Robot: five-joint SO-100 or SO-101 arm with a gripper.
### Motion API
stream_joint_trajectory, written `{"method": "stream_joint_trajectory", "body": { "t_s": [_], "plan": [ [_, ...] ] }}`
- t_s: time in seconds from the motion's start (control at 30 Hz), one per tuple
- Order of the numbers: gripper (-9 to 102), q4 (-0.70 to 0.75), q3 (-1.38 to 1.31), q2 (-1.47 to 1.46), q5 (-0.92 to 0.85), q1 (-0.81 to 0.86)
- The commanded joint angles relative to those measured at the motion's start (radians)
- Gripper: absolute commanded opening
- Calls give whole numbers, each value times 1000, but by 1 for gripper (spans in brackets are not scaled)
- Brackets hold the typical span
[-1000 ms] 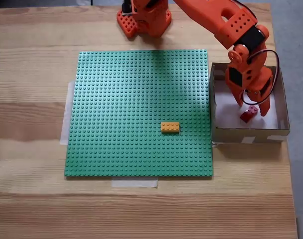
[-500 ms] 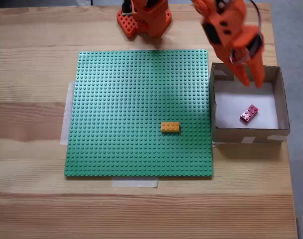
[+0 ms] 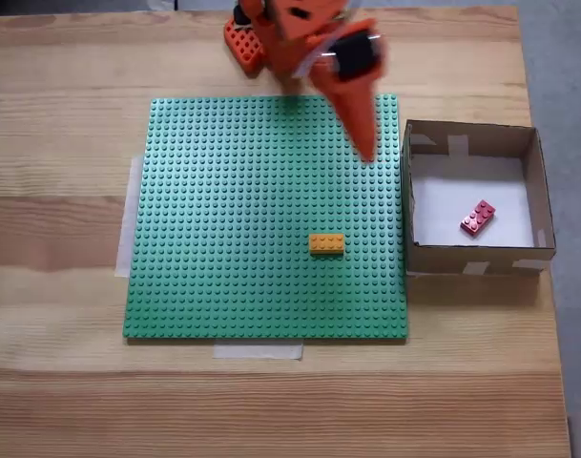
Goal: Pick the red lego block and put it in the box.
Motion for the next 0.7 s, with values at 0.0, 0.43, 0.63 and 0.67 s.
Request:
{"method": "stream_joint_trajectory", "body": {
  "t_s": [0.0,0.43,0.63,0.67],
  "plan": [
    [-1,-20,49,87,67,118],
    [-1,-91,565,534,92,284],
    [-1,-94,744,687,87,308],
    [-1,-72,811,749,83,318]
  ]
}}
